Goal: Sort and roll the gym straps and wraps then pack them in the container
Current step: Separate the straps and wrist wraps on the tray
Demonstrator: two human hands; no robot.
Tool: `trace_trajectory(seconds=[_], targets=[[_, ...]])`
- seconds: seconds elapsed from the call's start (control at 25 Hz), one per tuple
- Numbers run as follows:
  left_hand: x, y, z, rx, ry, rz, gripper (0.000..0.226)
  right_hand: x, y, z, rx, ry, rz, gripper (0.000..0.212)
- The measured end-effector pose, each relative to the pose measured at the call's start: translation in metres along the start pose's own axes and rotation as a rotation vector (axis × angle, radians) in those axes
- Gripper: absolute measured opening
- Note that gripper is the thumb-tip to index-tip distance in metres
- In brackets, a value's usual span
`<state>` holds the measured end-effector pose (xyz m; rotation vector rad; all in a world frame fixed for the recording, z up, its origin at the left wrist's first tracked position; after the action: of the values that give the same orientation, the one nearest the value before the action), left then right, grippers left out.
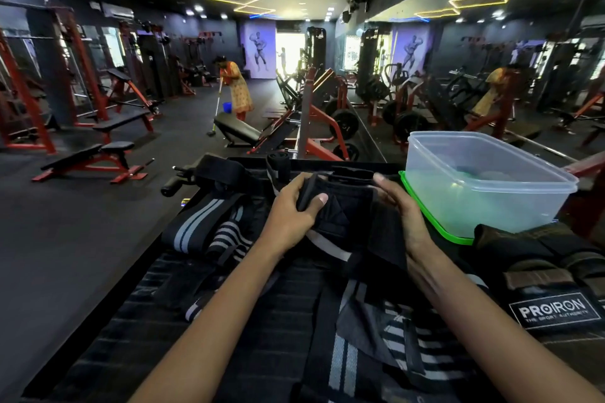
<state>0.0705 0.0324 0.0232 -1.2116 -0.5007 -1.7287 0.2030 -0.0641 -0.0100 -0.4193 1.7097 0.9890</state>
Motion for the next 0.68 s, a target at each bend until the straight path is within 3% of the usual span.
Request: trace_trajectory(seconds=[0.08,0.28,0.52,0.68], targets=[[-0.001,0.003,-0.004,-0.016,0.037,0.085,0.021,0.005,0.013,-0.008,-0.132,0.084,-0.033,0.064],[0.001,0.012,-0.008,-0.110,0.012,-0.004,0.028,-0.003,-0.001,0.000,0.029,0.004,-0.128,0.021],[-0.001,0.010,-0.009,-0.079,0.029,-0.082,0.033,-0.019,-0.005,0.004,0.029,-0.167,-0.268,0.036],[-0.004,0.014,-0.011,-0.044,0.049,-0.068,0.033,-0.038,-0.011,0.006,0.014,-0.289,-0.402,0.025]])
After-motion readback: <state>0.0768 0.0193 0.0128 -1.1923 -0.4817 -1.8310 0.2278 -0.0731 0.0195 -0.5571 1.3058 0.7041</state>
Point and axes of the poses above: each hand's wrist, its own z-axis towards the middle knuckle, its own y-axis out of the palm, x = y × z, the point moved 9 cm from there along z, towards the middle knuckle, and after that the axes turned 6 degrees about x, right-handed, at the moved point
